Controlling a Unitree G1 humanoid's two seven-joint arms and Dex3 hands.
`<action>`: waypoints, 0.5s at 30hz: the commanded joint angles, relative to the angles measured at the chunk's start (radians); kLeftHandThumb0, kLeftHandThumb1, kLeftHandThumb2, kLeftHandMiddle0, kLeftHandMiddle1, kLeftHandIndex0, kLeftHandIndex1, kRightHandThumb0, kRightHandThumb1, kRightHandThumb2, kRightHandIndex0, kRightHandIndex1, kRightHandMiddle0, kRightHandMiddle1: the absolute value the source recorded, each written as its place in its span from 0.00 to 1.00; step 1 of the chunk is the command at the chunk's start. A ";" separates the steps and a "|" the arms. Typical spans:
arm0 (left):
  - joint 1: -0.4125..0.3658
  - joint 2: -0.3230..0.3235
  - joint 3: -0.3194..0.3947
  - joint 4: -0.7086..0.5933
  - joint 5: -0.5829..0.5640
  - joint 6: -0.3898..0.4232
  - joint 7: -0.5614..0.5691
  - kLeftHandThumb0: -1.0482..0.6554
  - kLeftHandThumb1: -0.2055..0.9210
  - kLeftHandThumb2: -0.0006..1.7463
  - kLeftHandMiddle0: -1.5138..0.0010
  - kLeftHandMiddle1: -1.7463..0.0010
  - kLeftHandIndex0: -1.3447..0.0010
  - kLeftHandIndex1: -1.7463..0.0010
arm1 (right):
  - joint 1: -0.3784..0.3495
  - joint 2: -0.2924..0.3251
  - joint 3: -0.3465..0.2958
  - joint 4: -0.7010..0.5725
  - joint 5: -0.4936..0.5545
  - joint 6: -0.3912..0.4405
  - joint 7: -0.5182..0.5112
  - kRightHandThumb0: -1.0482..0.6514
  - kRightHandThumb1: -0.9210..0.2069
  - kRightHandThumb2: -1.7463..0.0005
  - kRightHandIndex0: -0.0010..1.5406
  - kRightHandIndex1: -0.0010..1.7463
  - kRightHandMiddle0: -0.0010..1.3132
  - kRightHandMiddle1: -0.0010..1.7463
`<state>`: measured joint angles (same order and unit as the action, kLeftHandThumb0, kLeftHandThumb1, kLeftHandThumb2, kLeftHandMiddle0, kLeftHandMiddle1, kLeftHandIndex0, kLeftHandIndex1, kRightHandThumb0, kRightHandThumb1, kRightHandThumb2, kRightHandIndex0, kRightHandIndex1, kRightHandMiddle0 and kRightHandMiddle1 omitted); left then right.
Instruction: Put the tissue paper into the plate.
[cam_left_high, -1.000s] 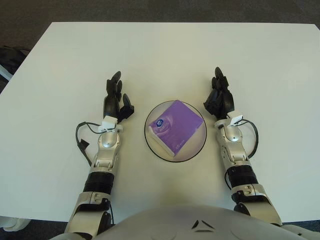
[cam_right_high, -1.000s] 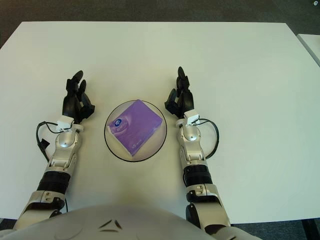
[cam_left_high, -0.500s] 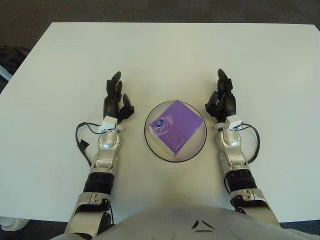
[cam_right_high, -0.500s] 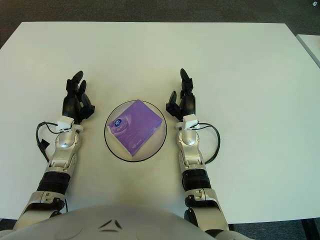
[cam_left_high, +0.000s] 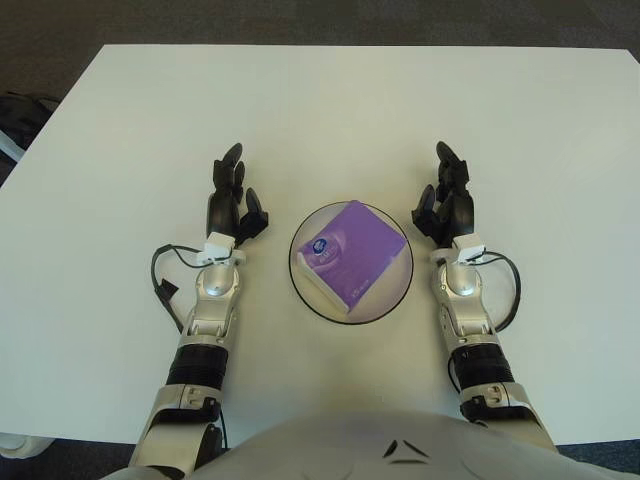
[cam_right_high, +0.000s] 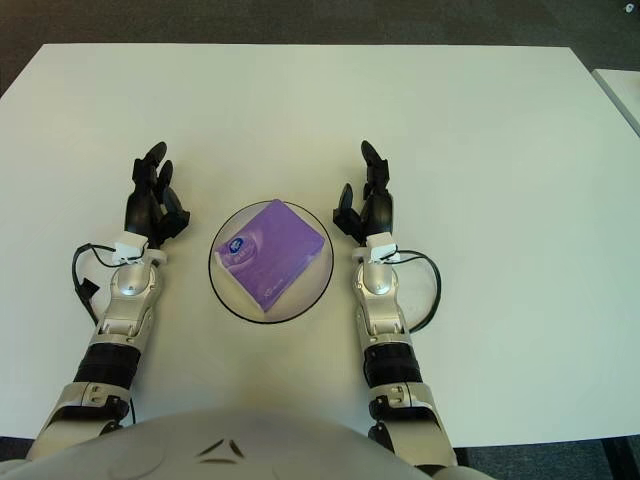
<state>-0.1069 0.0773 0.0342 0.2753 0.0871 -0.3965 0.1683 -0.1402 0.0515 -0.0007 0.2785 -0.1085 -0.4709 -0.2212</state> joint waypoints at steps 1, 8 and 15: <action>0.117 -0.017 -0.014 0.088 0.011 0.049 -0.012 0.15 1.00 0.56 0.79 1.00 1.00 0.69 | 0.076 -0.002 0.001 0.047 -0.020 0.011 -0.006 0.25 0.00 0.51 0.15 0.01 0.00 0.31; 0.118 -0.017 -0.014 0.087 0.013 0.046 -0.012 0.15 1.00 0.56 0.79 1.00 1.00 0.68 | 0.081 0.001 -0.001 0.046 -0.010 0.018 -0.004 0.26 0.00 0.52 0.16 0.01 0.00 0.32; 0.118 -0.017 -0.014 0.087 0.015 0.046 -0.009 0.15 1.00 0.56 0.79 1.00 1.00 0.68 | 0.084 0.007 -0.007 0.025 0.014 0.070 0.010 0.27 0.00 0.53 0.18 0.01 0.00 0.34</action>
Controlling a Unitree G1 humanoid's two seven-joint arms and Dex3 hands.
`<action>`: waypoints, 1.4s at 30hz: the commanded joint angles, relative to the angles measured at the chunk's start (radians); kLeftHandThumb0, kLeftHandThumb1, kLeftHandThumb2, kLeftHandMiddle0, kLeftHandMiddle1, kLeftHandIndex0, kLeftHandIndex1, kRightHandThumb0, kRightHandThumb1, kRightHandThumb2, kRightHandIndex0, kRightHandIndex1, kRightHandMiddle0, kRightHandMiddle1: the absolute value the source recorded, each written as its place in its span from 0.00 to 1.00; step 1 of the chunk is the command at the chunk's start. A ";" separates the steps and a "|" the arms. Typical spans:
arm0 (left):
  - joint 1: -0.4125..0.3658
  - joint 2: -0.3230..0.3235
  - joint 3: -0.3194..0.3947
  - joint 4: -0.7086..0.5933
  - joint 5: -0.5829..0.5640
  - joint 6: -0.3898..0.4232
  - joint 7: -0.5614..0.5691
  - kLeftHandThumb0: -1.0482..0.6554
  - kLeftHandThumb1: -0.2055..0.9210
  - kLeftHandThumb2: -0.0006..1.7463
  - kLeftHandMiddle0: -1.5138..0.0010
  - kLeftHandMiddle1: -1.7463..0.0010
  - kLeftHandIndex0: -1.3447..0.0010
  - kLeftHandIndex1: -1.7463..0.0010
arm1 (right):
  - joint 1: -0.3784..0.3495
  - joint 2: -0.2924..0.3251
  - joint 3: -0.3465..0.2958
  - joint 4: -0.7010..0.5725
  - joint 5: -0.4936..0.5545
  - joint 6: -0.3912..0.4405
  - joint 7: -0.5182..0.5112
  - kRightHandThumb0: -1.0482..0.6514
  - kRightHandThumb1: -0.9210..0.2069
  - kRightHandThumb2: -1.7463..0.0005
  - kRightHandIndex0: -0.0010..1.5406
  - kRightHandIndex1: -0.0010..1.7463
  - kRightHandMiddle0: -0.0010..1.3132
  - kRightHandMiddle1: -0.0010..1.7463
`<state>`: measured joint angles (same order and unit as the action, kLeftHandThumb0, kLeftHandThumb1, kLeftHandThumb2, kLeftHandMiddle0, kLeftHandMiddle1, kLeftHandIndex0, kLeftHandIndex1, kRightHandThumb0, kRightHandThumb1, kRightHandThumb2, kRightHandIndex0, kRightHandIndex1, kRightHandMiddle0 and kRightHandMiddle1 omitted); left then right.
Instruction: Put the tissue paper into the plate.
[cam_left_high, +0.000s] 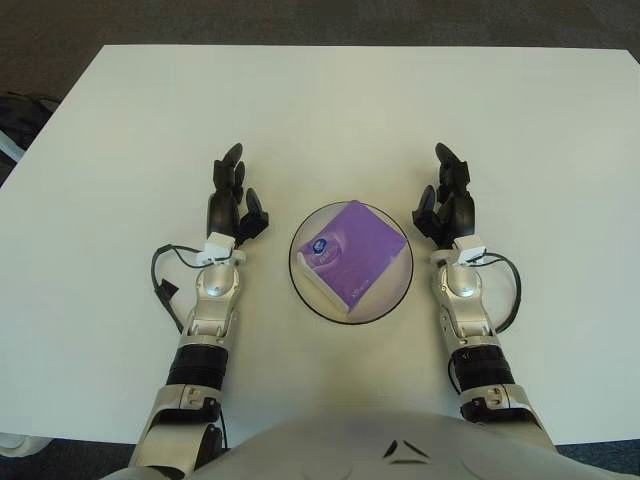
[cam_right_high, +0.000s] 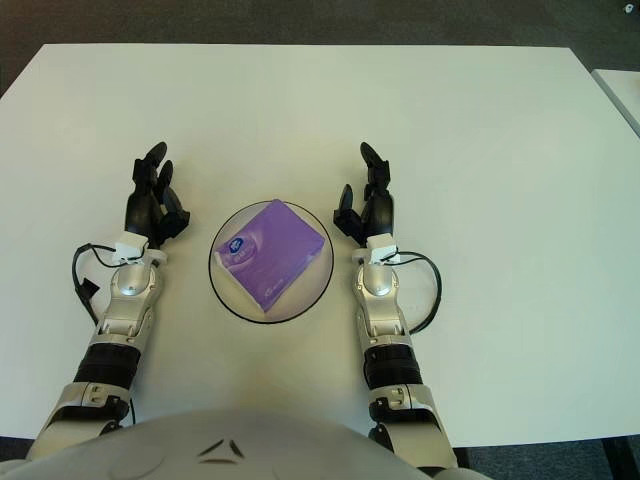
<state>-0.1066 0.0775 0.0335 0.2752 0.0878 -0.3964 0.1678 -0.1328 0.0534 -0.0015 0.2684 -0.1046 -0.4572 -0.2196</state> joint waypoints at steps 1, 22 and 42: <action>0.118 -0.017 -0.013 0.086 0.014 0.046 -0.008 0.14 1.00 0.56 0.79 1.00 1.00 0.68 | 0.078 0.006 -0.008 0.027 0.016 0.073 0.012 0.27 0.00 0.53 0.18 0.02 0.00 0.34; 0.140 -0.024 -0.018 0.045 0.024 0.058 -0.003 0.14 1.00 0.56 0.78 0.99 1.00 0.68 | 0.140 0.015 -0.009 -0.188 0.020 0.375 0.035 0.27 0.00 0.57 0.26 0.03 0.00 0.48; 0.182 -0.043 -0.023 -0.032 0.041 0.030 0.010 0.15 1.00 0.56 0.76 0.99 1.00 0.64 | 0.181 0.040 -0.011 -0.255 0.030 0.383 0.037 0.27 0.00 0.55 0.28 0.02 0.00 0.45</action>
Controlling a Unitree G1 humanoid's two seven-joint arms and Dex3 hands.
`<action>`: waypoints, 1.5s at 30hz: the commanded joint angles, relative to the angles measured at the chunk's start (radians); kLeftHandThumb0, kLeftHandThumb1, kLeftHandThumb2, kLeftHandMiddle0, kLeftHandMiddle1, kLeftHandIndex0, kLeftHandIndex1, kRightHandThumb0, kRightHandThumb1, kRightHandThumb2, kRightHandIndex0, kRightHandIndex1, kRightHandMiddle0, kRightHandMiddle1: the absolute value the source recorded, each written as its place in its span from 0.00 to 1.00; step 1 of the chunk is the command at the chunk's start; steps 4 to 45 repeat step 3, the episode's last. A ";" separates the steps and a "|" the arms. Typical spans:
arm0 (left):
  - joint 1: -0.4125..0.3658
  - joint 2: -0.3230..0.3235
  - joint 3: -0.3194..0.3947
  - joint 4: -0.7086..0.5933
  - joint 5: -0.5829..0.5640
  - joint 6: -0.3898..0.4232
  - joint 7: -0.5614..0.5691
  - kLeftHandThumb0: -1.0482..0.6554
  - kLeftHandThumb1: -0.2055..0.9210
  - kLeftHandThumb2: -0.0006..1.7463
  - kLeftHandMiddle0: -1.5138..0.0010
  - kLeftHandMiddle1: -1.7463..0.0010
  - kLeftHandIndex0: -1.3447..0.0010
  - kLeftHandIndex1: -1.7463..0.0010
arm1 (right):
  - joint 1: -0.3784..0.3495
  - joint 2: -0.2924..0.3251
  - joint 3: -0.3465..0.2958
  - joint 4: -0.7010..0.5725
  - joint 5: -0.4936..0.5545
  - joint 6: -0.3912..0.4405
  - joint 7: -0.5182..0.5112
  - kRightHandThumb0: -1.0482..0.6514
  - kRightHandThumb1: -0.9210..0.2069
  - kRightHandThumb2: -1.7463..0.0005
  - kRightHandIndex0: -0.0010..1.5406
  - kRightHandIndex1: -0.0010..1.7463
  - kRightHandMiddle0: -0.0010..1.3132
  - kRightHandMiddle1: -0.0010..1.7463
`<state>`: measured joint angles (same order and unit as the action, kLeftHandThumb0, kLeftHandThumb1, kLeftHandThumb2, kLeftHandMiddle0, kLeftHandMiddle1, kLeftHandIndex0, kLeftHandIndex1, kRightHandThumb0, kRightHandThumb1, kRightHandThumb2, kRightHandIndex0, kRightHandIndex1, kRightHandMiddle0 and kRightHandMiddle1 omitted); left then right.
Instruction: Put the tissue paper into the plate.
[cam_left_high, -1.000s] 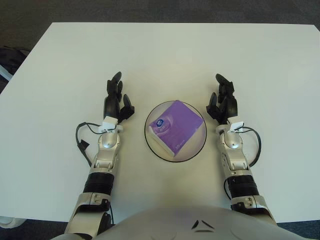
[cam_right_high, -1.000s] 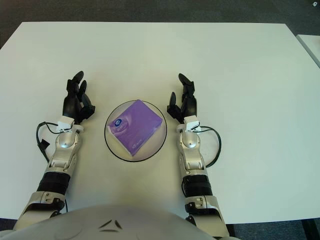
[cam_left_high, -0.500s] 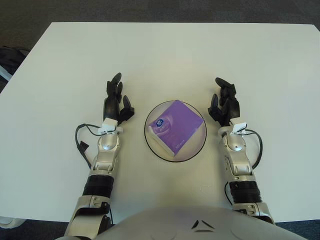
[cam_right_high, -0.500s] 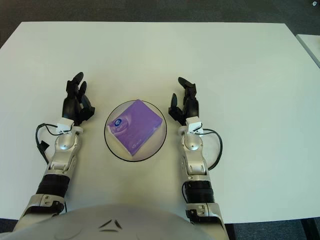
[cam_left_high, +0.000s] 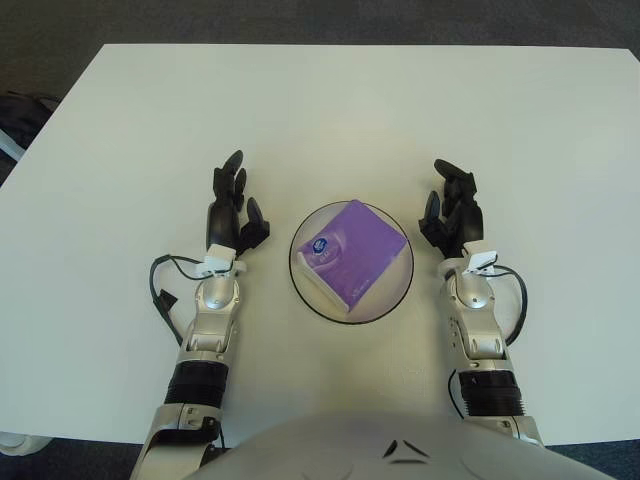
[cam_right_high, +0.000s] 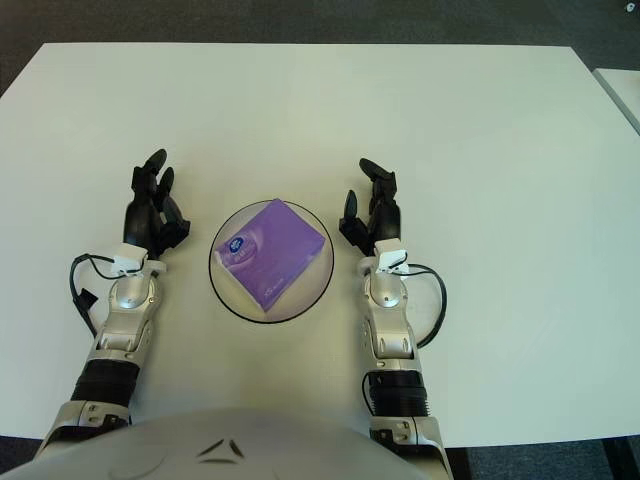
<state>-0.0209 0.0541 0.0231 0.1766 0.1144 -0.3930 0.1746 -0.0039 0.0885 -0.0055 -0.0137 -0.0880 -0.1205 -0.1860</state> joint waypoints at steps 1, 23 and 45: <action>0.098 -0.020 -0.013 0.065 0.014 0.024 0.004 0.15 1.00 0.57 0.76 0.99 1.00 0.64 | 0.053 0.006 -0.007 0.026 0.014 0.046 0.004 0.27 0.00 0.55 0.28 0.02 0.00 0.45; 0.099 -0.022 -0.013 0.063 0.014 0.021 0.004 0.15 1.00 0.57 0.76 0.99 1.00 0.64 | 0.055 0.006 -0.007 0.024 0.014 0.045 0.005 0.27 0.00 0.54 0.28 0.02 0.00 0.45; 0.099 -0.022 -0.013 0.063 0.014 0.021 0.004 0.15 1.00 0.57 0.76 0.99 1.00 0.64 | 0.055 0.006 -0.007 0.024 0.014 0.045 0.005 0.27 0.00 0.54 0.28 0.02 0.00 0.45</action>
